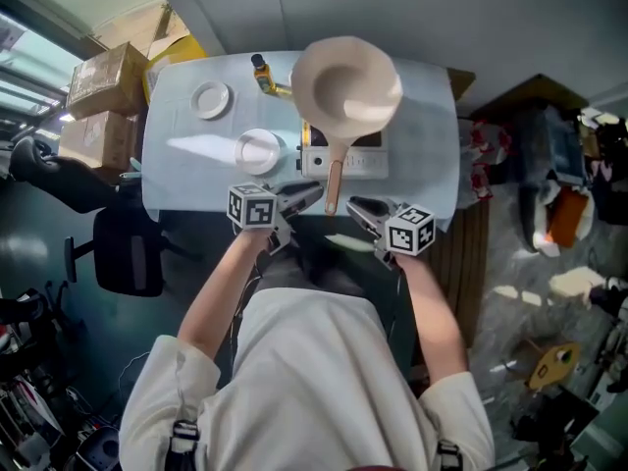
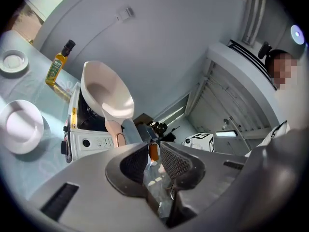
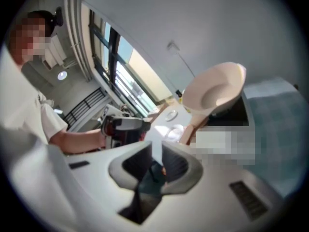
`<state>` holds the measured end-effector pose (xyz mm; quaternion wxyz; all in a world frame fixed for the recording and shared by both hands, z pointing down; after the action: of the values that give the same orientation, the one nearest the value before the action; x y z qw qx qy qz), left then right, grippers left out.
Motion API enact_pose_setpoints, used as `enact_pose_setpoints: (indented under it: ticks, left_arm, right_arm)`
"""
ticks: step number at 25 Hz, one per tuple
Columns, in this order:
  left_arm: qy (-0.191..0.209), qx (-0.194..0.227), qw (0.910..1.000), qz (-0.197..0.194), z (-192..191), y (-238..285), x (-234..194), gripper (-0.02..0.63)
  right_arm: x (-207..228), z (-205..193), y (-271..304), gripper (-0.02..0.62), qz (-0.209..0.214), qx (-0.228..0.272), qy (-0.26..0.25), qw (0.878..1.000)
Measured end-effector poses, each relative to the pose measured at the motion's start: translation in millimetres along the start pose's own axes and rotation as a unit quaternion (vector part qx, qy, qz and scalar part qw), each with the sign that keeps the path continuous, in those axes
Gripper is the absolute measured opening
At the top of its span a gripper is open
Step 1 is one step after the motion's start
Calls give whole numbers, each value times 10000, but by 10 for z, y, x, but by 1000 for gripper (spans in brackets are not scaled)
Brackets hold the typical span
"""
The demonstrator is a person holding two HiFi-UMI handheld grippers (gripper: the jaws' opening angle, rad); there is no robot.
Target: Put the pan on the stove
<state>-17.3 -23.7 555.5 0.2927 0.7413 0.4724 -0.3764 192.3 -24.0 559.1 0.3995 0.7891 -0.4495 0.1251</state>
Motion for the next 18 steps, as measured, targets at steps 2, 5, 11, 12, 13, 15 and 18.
enact_pose_setpoints:
  ticks: [2,5,11,12,13,15,18]
  left_arm:
    - [61,74,9999,45,-43,4,87,78]
    - [156,118,9998,89,-105,18,202,54]
    - [320,101,9992,221,-182,-10,355,25]
    - [344,107,9991,239,-192,-34,379,21]
    - [388,104,9988,267,-199,-66,400,21]
    - [559,65,9978,349,-191,-139,434,21]
    - [809,33,9958,419,-124,-249,467,21]
  right_arm:
    - [-61,-2,-19,67,25,-9,-121,9999]
    - [-122,-12,-52,51,-8,-21,-291,9996]
    - [-224,-30,-39,40,-19,-58,-446,9990]
    - [-251,-33,-29,40,-35,-59,-460,9989]
    - [-279,-35,-19,38,-58,-53,-470,9989]
    - [-342,-23,4,37,-110,-12,-490,9987]
    - [-450,39,31,37,-209,97,-560,9982]
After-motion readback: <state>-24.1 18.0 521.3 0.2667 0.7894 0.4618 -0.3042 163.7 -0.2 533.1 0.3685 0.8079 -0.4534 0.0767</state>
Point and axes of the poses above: the fingertips, and each gripper's own axes: y forward along the fingers, x to its right, z out of its top, the point moved 8 cm from there along -y, backward along the fingers, and after that the axes turned 10 degrees about -z, right-handed, at the moved point
